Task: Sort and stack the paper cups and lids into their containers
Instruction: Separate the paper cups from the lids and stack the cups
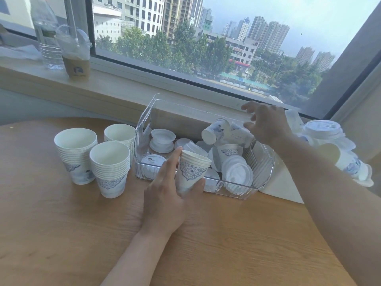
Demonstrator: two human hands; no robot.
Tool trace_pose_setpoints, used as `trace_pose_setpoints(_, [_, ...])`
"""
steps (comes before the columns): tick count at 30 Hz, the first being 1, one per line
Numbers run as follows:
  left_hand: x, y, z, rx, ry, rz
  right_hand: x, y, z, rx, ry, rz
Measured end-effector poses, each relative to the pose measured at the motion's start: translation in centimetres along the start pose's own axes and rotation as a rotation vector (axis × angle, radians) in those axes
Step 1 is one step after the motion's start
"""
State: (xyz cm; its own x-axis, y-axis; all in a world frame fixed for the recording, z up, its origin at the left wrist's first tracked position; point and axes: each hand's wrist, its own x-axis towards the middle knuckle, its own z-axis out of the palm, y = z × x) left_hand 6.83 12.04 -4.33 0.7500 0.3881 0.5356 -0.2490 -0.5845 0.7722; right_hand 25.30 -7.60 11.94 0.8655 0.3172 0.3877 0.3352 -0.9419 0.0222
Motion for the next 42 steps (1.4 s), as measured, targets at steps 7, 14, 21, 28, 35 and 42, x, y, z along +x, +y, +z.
trace_pose_setpoints(7, [0.0, 0.1, -0.2, 0.006, -0.004, -0.012, -0.4, -1.0, 0.9, -0.183, -0.088, -0.136])
trace_pose_setpoints(14, [0.1, 0.1, -0.2, 0.006, 0.002, -0.01, -1.2, -2.3, 3.5, -0.146, -0.16, -0.195])
trace_pose_setpoints(21, [0.1, -0.1, -0.1, 0.009, 0.006, -0.006, -0.7, -2.2, 4.4, -0.147, -0.168, -0.138])
trace_pose_setpoints(28, [0.1, -0.1, -0.2, 0.014, 0.002, -0.005, -0.5, -2.0, 4.4, -0.127, -0.171, -0.078])
trace_pose_setpoints(35, [0.1, 0.1, -0.2, -0.007, 0.0, -0.008, -0.8, -2.2, 4.1, -0.02, -0.133, -0.05])
trace_pose_setpoints(42, [0.2, 0.2, 0.0, 0.006, 0.012, -0.012, -3.3, -4.6, 1.6, 0.423, 0.09, -0.035])
